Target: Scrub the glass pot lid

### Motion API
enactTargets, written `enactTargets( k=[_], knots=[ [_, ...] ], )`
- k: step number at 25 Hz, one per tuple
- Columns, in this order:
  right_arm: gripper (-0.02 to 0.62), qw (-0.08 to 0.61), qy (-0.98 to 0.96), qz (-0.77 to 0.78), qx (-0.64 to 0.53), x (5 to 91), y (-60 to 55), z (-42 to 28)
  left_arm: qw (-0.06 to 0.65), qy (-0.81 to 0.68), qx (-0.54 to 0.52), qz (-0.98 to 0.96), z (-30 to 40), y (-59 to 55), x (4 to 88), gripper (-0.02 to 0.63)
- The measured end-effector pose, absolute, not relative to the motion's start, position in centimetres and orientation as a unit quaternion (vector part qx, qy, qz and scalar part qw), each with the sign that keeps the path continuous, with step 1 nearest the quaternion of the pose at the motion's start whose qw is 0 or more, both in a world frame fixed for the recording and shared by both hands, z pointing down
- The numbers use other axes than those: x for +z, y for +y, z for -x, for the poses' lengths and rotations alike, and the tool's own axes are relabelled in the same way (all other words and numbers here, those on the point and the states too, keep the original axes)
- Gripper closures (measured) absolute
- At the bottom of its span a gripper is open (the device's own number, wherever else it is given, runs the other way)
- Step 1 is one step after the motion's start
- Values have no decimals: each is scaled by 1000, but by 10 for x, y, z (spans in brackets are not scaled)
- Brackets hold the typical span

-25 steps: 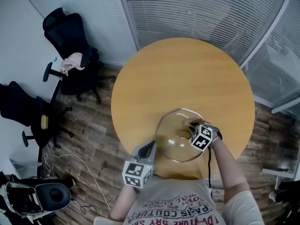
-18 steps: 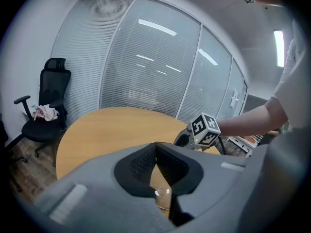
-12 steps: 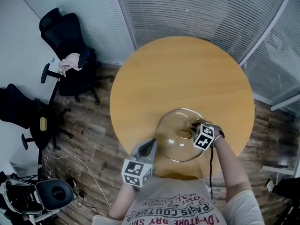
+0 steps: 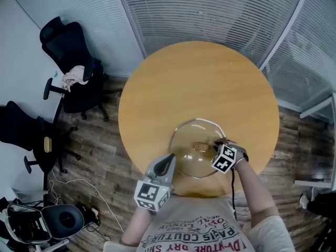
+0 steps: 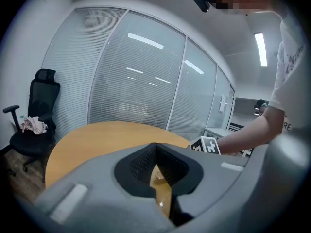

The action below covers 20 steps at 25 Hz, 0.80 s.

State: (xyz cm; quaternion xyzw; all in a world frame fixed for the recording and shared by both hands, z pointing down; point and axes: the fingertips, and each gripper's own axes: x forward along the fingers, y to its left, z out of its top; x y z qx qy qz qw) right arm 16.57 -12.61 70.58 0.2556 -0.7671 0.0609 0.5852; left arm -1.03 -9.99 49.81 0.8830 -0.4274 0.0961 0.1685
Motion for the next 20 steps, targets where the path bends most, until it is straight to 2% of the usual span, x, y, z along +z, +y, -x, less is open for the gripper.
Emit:
enactTargets(
  k=[7,20],
  knots=[
    [535,599,-755,-258,75,706,-96,-158,132,-433,102,-886,10,-90,485,598],
    [535,588,-714,-342,167,697,-79,-104,139,-409,105,-896,44,-104,486,598]
  ],
)
